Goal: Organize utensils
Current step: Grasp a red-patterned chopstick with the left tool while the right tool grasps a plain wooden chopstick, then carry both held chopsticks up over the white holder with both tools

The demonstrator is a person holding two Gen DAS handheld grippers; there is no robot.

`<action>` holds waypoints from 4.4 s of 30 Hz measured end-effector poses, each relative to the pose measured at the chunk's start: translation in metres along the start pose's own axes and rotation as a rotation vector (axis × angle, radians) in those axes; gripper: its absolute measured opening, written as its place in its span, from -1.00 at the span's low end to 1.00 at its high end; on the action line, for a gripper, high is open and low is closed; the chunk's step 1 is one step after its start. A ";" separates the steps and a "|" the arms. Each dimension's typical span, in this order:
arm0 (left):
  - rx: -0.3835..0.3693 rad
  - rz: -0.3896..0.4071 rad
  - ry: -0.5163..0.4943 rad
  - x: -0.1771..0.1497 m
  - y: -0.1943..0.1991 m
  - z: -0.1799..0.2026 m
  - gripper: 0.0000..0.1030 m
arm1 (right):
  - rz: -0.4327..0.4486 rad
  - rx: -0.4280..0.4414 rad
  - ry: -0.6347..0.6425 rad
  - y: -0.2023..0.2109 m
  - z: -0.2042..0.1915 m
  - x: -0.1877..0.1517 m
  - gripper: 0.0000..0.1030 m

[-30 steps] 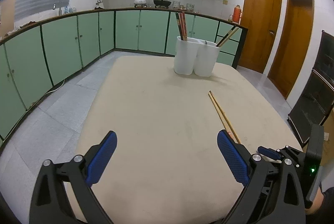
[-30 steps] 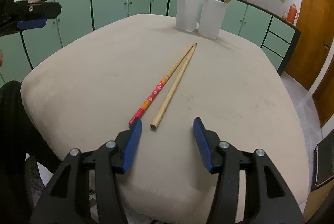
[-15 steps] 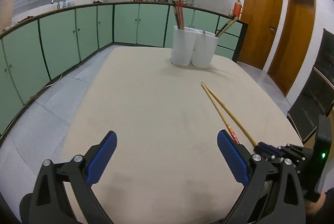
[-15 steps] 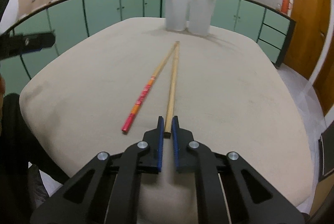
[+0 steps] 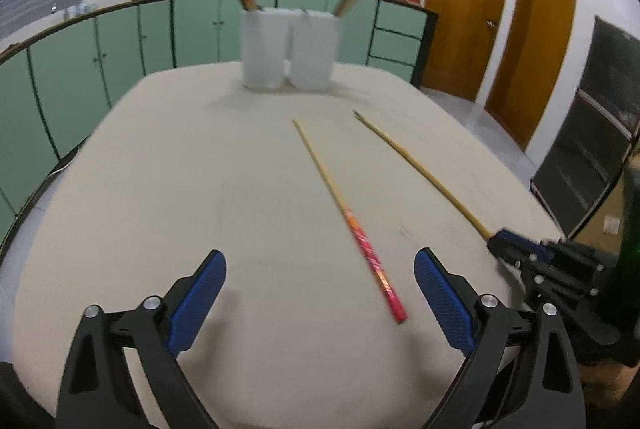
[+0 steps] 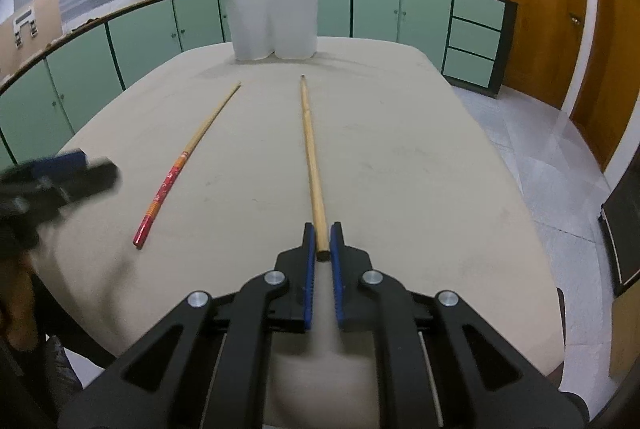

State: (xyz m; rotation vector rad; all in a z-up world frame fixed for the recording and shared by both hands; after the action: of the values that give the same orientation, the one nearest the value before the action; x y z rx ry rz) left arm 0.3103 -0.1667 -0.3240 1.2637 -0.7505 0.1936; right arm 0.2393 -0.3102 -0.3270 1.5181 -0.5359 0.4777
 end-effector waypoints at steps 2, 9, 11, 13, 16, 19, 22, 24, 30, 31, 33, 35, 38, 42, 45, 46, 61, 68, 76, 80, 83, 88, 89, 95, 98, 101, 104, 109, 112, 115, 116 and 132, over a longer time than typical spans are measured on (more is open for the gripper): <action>0.014 -0.009 -0.015 -0.002 -0.008 0.006 0.76 | 0.001 0.006 0.003 0.000 0.001 -0.002 -0.77; 0.057 -0.002 -0.030 -0.006 -0.015 0.007 0.06 | 0.004 0.011 0.036 -0.001 -0.007 -0.001 -0.48; 0.057 0.009 -0.014 -0.005 -0.015 0.001 -0.64 | 0.004 0.005 0.049 -0.003 -0.012 0.001 -0.48; 0.051 0.019 0.023 -0.004 -0.014 -0.010 -0.85 | 0.005 -0.008 0.066 -0.006 -0.018 0.004 -0.55; 0.100 0.046 0.083 -0.006 -0.010 -0.024 -0.89 | 0.008 -0.010 0.086 -0.007 -0.026 0.007 -0.74; 0.144 0.052 0.171 -0.011 -0.003 -0.042 -0.89 | 0.015 0.017 0.125 -0.007 -0.041 0.006 -0.77; 0.151 0.039 0.158 -0.017 0.001 -0.045 -0.88 | 0.022 0.018 0.124 -0.006 -0.044 0.005 -0.76; 0.151 0.031 0.131 -0.019 0.003 -0.043 -0.84 | 0.023 0.003 0.110 -0.004 -0.040 0.004 -0.75; 0.176 0.024 0.091 -0.021 0.004 -0.050 -0.23 | 0.023 0.008 0.043 -0.003 -0.032 0.001 -0.64; 0.174 0.025 0.086 -0.021 0.003 -0.050 -0.47 | 0.025 0.005 0.041 -0.003 -0.032 0.001 -0.64; 0.166 0.026 0.066 -0.020 0.002 -0.049 -0.88 | 0.029 0.004 0.035 -0.005 -0.032 0.002 -0.68; 0.156 0.023 0.075 -0.018 0.002 -0.050 -0.88 | 0.025 0.008 0.023 -0.005 -0.030 0.003 -0.83; 0.146 0.002 0.097 -0.015 0.006 -0.052 -0.88 | 0.019 0.019 0.015 -0.001 -0.027 0.004 -0.88; 0.132 -0.016 0.122 -0.011 0.025 -0.054 -0.88 | 0.053 0.031 0.023 0.020 -0.030 0.006 -0.88; 0.119 -0.017 0.135 -0.009 0.046 -0.055 -0.88 | 0.080 0.049 0.023 0.039 -0.033 0.009 -0.88; 0.119 -0.014 0.134 -0.008 0.049 -0.056 -0.88 | 0.090 0.051 0.025 0.045 -0.034 0.010 -0.88; 0.101 0.081 0.099 0.021 0.122 -0.052 -0.89 | 0.203 0.078 0.090 0.117 -0.042 0.056 -0.88; 0.107 0.120 0.063 0.041 0.142 -0.051 -0.89 | 0.207 0.095 0.128 0.132 -0.043 0.082 -0.88; 0.104 0.128 0.017 0.068 0.151 -0.056 -0.89 | 0.161 0.114 0.165 0.134 -0.043 0.121 -0.88; 0.096 0.112 -0.004 0.078 0.150 -0.059 -0.89 | 0.129 0.120 0.201 0.129 -0.045 0.141 -0.88; 0.068 0.084 -0.010 0.089 0.147 -0.063 -0.89 | 0.099 0.122 0.222 0.123 -0.045 0.160 -0.88; 0.041 0.045 -0.039 0.112 0.139 -0.068 -0.89 | 0.046 0.124 0.260 0.114 -0.051 0.189 -0.87; 0.035 0.037 -0.043 0.116 0.138 -0.069 -0.89 | 0.026 0.130 0.268 0.111 -0.052 0.198 -0.87; -0.011 0.001 -0.037 0.143 0.129 -0.080 -0.89 | -0.046 0.150 0.265 0.099 -0.050 0.227 -0.88; -0.023 -0.014 -0.040 0.155 0.127 -0.083 -0.89 | -0.078 0.161 0.257 0.099 -0.049 0.235 -0.88; -0.029 -0.020 -0.052 0.166 0.129 -0.082 -0.89 | -0.097 0.169 0.250 0.101 -0.048 0.243 -0.88; -0.036 -0.021 -0.066 0.179 0.134 -0.079 -0.89 | -0.109 0.165 0.248 0.108 -0.048 0.251 -0.88; -0.059 -0.023 -0.079 0.209 0.149 -0.078 -0.89 | -0.104 0.154 0.261 0.127 -0.047 0.269 -0.88; -0.069 -0.007 -0.079 0.230 0.164 -0.079 -0.89 | -0.084 0.154 0.257 0.146 -0.045 0.286 -0.88; -0.076 0.012 -0.067 0.255 0.178 -0.082 -0.89 | -0.066 0.164 0.237 0.165 -0.040 0.307 -0.88; -0.073 0.019 -0.067 0.264 0.182 -0.082 -0.89 | -0.062 0.163 0.233 0.169 -0.038 0.312 -0.88; -0.008 0.076 -0.038 0.401 0.184 -0.080 -0.89 | 0.018 0.136 0.180 0.195 -0.036 0.436 -0.88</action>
State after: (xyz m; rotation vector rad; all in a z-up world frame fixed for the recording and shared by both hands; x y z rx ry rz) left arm 0.5471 -0.1408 0.0553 1.2352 -0.8322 0.2288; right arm 0.4703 -0.2895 0.0916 1.5815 -0.3832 0.6692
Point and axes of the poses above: each gripper's, at about its wrist camera, not at the fingertips, and y roughly against the way its jaws point, z to its right, x to its top, the point moved 4 cm from there along -y, roughly the way its jaws point, and after that the axes turned 10 degrees about -z, right-handed, at the moved point
